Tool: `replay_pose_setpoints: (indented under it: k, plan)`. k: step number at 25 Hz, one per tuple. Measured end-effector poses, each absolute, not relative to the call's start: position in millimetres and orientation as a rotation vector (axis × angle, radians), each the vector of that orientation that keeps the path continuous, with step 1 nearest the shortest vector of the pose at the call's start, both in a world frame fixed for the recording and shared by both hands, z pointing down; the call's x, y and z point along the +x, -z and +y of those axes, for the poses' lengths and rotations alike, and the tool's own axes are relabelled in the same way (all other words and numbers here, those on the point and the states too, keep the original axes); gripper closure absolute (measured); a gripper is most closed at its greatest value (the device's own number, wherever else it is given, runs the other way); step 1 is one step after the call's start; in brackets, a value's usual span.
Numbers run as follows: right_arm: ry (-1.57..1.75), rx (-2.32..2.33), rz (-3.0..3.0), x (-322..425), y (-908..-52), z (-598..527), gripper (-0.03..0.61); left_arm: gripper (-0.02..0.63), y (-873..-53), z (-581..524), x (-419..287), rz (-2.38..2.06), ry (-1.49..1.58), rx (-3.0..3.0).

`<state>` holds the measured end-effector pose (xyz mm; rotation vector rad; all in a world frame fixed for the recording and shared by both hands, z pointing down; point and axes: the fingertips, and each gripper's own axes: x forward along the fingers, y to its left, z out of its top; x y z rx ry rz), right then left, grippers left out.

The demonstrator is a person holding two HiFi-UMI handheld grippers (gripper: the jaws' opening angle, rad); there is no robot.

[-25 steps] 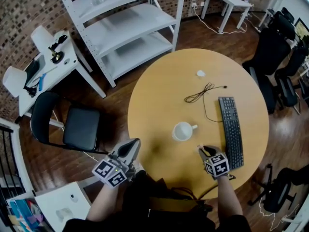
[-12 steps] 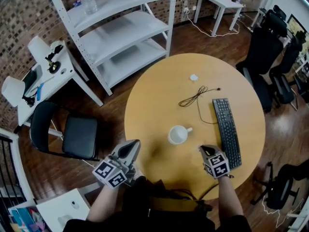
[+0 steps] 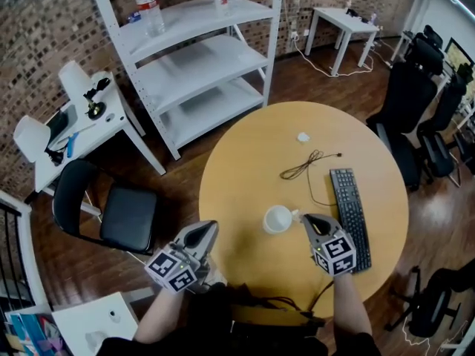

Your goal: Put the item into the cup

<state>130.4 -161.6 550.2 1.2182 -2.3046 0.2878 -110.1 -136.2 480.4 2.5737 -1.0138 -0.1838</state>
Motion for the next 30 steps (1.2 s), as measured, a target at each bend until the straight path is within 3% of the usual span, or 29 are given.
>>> replay_pose_setpoints:
  k: [12,14,19,22,30]
  plan:
    - [-0.31,1.053,-2.353,77,-567,-175,0.56,0.611,-483,-121,-162,-1.198,0.207,2.49]
    - [-0.33,1.03,-2.343,71,-576,-173,0.535,0.611,-485,-121,-166,-1.201,0.21,2.483]
    - [-0.339,1.048,-2.316,72,-582,-171,0.534,0.611,-488,-121,-167,-1.19,0.213,2.483]
    - [-0.366,1.066,-2.32,79,-581,-171,0.468,0.611,-485,-121,-162,-1.177,0.219,2.493]
    - [-0.365,1.14,-2.352,84,-568,-167,0.469,0.611,-479,-121,-163,-1.161,0.213,2.523]
